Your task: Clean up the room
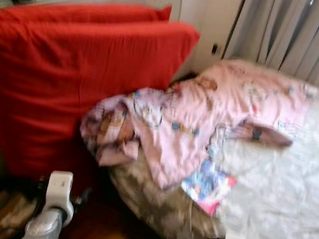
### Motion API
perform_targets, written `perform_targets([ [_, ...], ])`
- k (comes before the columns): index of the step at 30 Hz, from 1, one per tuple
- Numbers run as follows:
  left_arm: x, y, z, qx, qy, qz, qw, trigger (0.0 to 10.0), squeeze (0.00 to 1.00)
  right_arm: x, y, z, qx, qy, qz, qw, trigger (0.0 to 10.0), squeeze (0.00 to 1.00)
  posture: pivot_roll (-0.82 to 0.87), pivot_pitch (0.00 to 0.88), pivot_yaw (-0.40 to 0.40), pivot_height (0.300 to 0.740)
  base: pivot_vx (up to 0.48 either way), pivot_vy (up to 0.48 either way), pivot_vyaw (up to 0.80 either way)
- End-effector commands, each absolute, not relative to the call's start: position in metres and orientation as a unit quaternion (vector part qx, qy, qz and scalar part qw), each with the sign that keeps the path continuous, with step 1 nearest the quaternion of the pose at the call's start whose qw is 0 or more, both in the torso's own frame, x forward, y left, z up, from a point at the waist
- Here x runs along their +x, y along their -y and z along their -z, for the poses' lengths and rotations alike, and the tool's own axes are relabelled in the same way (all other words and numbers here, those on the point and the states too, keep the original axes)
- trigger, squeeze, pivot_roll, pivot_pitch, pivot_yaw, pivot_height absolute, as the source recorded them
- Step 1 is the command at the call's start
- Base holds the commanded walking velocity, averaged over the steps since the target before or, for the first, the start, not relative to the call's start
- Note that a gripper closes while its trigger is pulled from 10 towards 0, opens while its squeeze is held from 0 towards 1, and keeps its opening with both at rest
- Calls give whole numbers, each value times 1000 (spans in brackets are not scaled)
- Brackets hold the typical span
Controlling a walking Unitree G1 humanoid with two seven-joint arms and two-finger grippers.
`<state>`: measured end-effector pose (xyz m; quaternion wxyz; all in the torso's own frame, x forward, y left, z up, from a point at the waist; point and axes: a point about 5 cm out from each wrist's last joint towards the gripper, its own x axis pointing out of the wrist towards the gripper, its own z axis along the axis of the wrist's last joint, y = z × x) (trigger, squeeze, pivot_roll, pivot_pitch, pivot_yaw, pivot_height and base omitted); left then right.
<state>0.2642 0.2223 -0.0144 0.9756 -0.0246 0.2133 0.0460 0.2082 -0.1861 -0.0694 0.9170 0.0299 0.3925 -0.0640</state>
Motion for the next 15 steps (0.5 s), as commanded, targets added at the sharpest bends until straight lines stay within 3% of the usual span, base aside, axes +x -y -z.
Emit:
perform_targets([
  [1, 266, -224, 12, -17, -208, -42, 977, 10000, 0, 211, 185, 68, 33, -386, 64, 920, 10000, 0, 15, 0, 9, 639, 0, 0, 0],
  [15, 269, -219, 11, -18, -205, -36, 978, 10000, 0, 213, 186, 66, 11, -379, 64, 923, 10000, 0, 16, 0, 7, 620, 0, 0, 0],
])
